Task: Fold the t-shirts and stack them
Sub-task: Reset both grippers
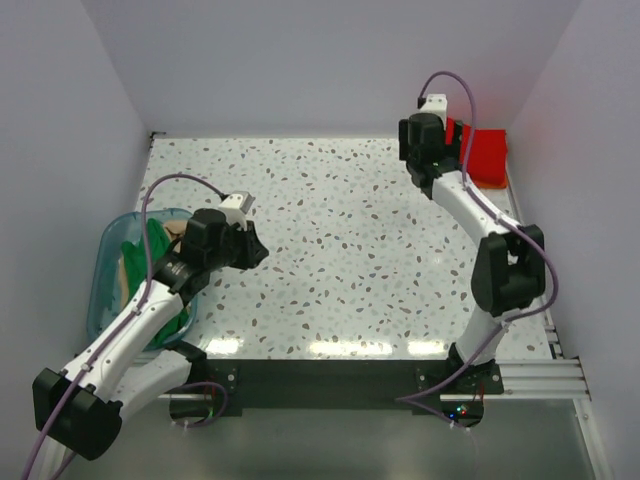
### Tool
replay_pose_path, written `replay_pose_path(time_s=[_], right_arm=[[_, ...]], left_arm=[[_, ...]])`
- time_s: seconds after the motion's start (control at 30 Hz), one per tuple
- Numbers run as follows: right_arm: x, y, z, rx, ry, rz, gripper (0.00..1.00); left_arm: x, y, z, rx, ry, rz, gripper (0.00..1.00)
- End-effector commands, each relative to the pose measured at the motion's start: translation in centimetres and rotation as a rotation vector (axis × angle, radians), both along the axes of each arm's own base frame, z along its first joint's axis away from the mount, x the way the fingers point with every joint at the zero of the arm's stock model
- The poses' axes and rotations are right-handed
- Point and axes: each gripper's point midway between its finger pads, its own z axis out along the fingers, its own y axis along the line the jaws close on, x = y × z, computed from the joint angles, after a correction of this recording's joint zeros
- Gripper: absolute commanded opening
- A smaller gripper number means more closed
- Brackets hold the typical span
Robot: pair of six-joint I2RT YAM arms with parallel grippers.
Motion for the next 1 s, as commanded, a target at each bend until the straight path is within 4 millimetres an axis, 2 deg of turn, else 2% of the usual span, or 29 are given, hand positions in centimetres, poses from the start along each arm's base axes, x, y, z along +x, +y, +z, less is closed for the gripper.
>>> replay_pose_path(time_s=[0.0, 0.1, 0.13, 0.17, 0.3, 0.33, 0.37, 0.43, 0.47, 0.57, 0.67, 0.97], right_arm=[[-3.4, 2.6, 1.6, 0.189, -0.070, 0.056, 0.99], [-7.4, 4.6, 1.1, 0.326, -0.040, 0.159, 0.99], [-8.9, 4.9, 2.7, 0.372, -0.081, 0.194, 0.99], [-10.5, 5.0, 0.4, 0.386, -0.025, 0.204, 0.99], [-15.9, 6.5, -1.8, 0.529, 0.039, 0.283, 0.99], [-17.3, 6.7, -3.6, 0.541, 0.081, 0.300, 0.99], [-18.5, 6.6, -3.0, 0.550, 0.069, 0.320, 0.99], [-20.4, 6.8, -4.2, 0.574, 0.105, 0.339, 0.99], [-21.4, 6.8, -3.6, 0.583, 0.091, 0.362, 0.99], [-23.4, 6.7, -4.0, 0.591, 0.108, 0.385, 0.99], [-24.5, 6.4, -4.3, 0.582, 0.114, 0.395, 0.99], [-25.3, 7.2, -4.2, 0.612, 0.112, 0.448, 0.99]], left_arm=[[0.8, 0.6, 1.1, 0.000, -0.058, 0.033, 0.24], [0.9, 0.9, 1.0, 0.010, -0.057, 0.055, 0.25], [1.0, 1.0, 1.0, 0.013, -0.057, 0.059, 0.25], [1.0, 1.0, 1.1, 0.013, -0.058, 0.062, 0.25], [1.2, 1.4, 1.3, 0.021, -0.072, 0.085, 0.25], [1.2, 1.5, 1.4, 0.021, -0.075, 0.088, 0.25], [1.3, 1.6, 1.4, 0.023, -0.077, 0.091, 0.25], [1.4, 1.8, 1.6, 0.027, -0.086, 0.103, 0.25], [1.5, 1.9, 1.7, 0.030, -0.089, 0.108, 0.25], [1.6, 2.1, 1.9, 0.035, -0.098, 0.119, 0.25], [1.6, 2.3, 1.9, 0.036, -0.098, 0.129, 0.25], [1.5, 2.7, 2.2, 0.034, -0.110, 0.147, 0.26]])
